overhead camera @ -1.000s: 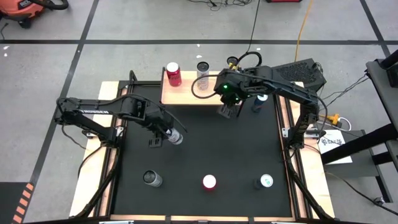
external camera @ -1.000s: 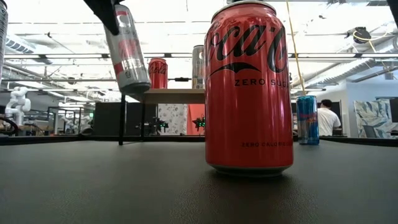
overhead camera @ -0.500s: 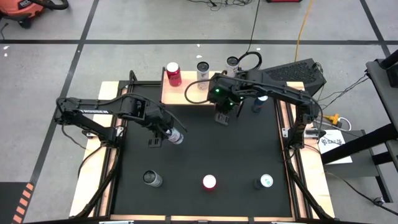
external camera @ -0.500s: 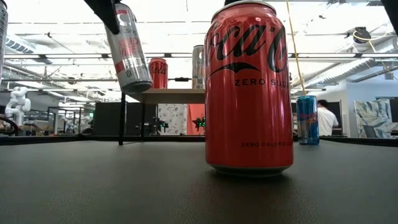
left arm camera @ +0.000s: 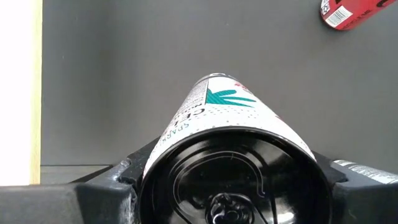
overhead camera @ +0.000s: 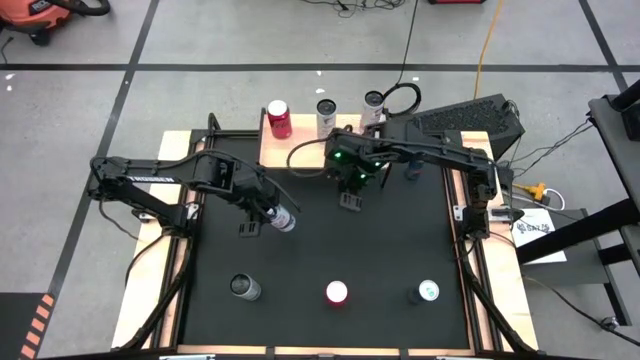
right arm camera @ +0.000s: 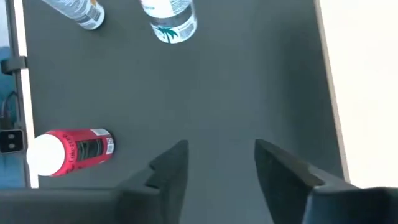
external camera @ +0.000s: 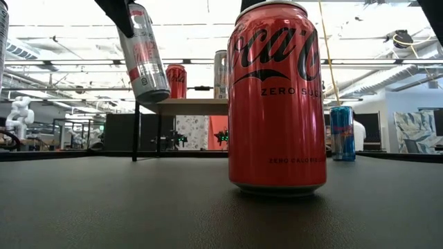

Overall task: Place canned beverage on shelf
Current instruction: Put the white pink soda can on the shelf aligned with the other white pink soda can

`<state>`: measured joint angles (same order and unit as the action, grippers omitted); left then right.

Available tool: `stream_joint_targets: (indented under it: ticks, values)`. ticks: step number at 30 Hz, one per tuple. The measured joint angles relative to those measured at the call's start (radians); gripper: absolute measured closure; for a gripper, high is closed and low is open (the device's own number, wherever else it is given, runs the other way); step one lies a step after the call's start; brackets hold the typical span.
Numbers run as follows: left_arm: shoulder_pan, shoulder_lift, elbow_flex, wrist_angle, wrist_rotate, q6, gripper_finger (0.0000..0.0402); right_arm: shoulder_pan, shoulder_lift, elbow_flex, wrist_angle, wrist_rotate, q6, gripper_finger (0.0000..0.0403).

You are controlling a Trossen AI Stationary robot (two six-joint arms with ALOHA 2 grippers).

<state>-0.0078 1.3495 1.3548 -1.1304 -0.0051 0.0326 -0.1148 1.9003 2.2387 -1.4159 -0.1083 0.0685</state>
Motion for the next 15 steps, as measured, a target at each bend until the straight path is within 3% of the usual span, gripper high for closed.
stream_joint_targets:
  ticks: [6, 10, 15]
  values:
    - [0.000, 0.000, 0.000, 0.004, 0.000, 0.008, 0.0155, 0.041, 0.060, 0.000, 0.009, -0.049, -0.049, 0.0194]
    - [0.000, 0.000, 0.000, 0.024, 0.000, 0.022, 0.0155, 0.064, 0.078, 0.000, 0.009, -0.172, -0.098, 0.0188]
    - [0.000, -0.005, 0.000, 0.058, 0.000, 0.030, 0.0155, 0.085, 0.074, 0.000, 0.073, -0.180, -0.124, 0.0189]
